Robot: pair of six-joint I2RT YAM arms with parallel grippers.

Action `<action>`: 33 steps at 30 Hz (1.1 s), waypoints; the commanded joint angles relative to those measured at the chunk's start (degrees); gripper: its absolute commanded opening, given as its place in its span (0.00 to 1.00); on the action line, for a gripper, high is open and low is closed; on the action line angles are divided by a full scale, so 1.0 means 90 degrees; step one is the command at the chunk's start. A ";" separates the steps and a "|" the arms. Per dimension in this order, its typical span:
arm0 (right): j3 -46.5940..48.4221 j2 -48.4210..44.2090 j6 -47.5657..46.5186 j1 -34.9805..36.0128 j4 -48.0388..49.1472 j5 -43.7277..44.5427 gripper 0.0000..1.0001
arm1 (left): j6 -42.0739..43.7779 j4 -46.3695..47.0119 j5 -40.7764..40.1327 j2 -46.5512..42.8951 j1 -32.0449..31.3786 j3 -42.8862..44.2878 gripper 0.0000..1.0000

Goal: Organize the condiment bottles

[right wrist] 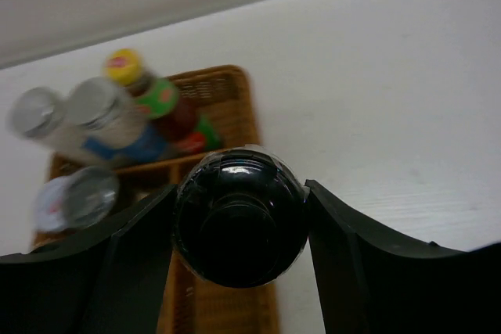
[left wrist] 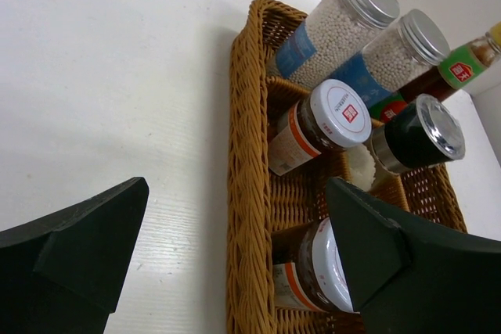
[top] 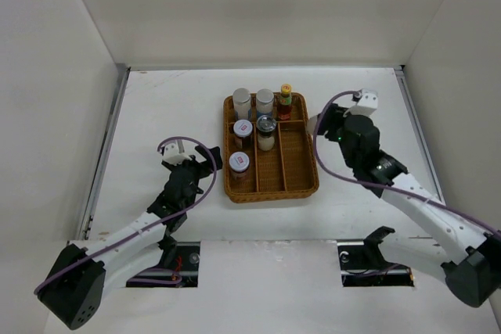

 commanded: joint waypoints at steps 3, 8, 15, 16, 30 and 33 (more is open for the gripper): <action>0.0116 0.0213 0.0360 0.1697 0.0938 0.0170 0.56 | -0.0205 0.0141 -0.0175 0.0151 0.0118 0.0165 1.00; 0.0643 0.1257 0.0331 0.2588 0.1085 0.0238 0.56 | -0.0381 0.0073 -0.0029 0.0366 0.0274 0.0205 1.00; 0.0898 0.2449 0.0283 0.2989 0.1163 0.0705 0.57 | -0.0518 -0.0122 0.0040 0.0337 0.0421 0.0204 1.00; 0.0898 0.2547 0.0215 0.3057 0.1163 0.0939 0.57 | -0.0538 -0.0171 0.0001 0.0298 0.0450 0.0204 1.00; 0.0908 0.2511 -0.0011 0.3409 0.0920 0.1351 1.00 | -0.0636 -0.0416 0.0040 0.0152 0.0528 0.0273 1.00; 0.0704 0.1721 -0.0011 0.3274 0.0899 0.1381 1.00 | -0.0636 -0.0396 0.0040 0.0229 0.0528 0.0311 1.00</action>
